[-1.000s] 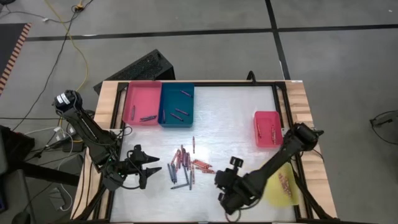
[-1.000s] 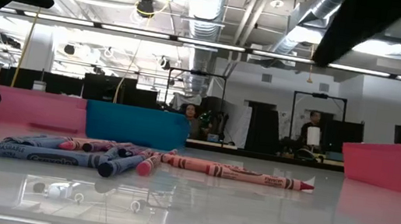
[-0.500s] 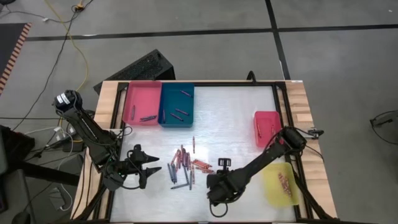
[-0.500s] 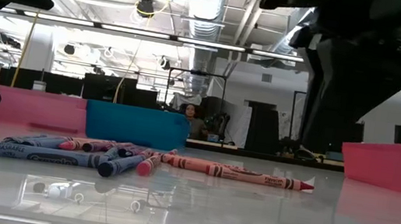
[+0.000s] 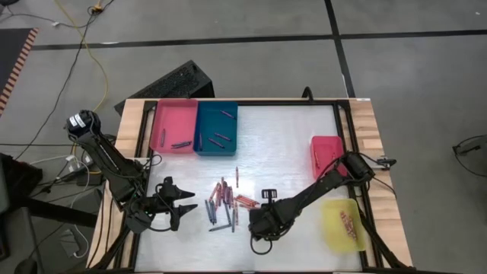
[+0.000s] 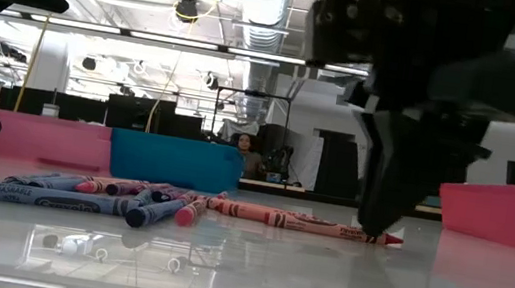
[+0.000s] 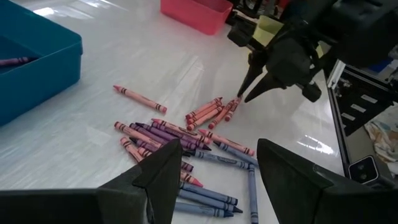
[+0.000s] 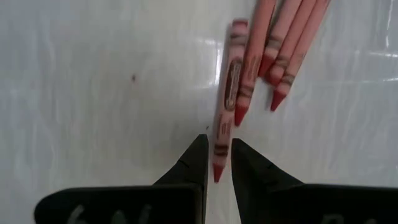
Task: Sort crayons
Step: Put the red crayon into the small red bin
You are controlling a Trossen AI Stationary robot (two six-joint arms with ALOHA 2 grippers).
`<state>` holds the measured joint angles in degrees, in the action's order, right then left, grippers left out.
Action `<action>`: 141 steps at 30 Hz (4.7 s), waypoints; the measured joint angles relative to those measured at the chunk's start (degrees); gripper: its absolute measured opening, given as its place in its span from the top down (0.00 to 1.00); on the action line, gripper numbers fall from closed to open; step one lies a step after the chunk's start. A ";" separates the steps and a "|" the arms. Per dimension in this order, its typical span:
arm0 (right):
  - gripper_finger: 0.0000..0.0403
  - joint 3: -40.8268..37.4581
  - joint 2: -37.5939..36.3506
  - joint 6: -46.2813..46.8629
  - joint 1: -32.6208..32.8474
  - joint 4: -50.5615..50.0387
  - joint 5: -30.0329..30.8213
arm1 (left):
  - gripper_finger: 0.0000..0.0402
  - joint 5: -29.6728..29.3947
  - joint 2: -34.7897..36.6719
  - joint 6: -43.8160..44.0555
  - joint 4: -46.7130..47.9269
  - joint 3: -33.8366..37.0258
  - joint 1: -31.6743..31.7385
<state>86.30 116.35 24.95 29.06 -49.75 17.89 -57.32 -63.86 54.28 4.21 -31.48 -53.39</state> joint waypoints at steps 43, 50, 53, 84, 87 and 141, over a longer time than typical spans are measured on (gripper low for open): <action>0.99 2.31 0.18 10.96 3.96 -4.67 -8.85 | 0.51 1.53 0.00 2.53 -0.15 0.00 0.00; 0.99 4.22 0.10 21.27 6.41 -16.33 -8.34 | 0.51 1.51 0.00 2.51 0.00 0.00 0.02; 0.99 4.46 0.08 28.84 7.26 -25.04 -7.99 | 0.51 1.51 0.00 2.51 0.18 0.00 0.01; 0.98 -15.47 -29.41 72.03 4.20 -40.46 3.32 | 0.51 1.44 -0.02 2.58 0.76 0.00 0.02; 0.98 -20.07 -33.19 77.31 3.42 -40.58 3.30 | 0.51 1.43 -0.02 2.58 0.74 0.00 0.02; 0.99 -45.01 -36.43 57.17 -29.55 -17.23 0.24 | 0.51 1.55 -0.02 2.51 1.57 0.00 0.00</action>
<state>41.29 79.92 82.12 -0.49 -66.98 18.13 -55.77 -63.88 56.80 5.78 -31.48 -53.39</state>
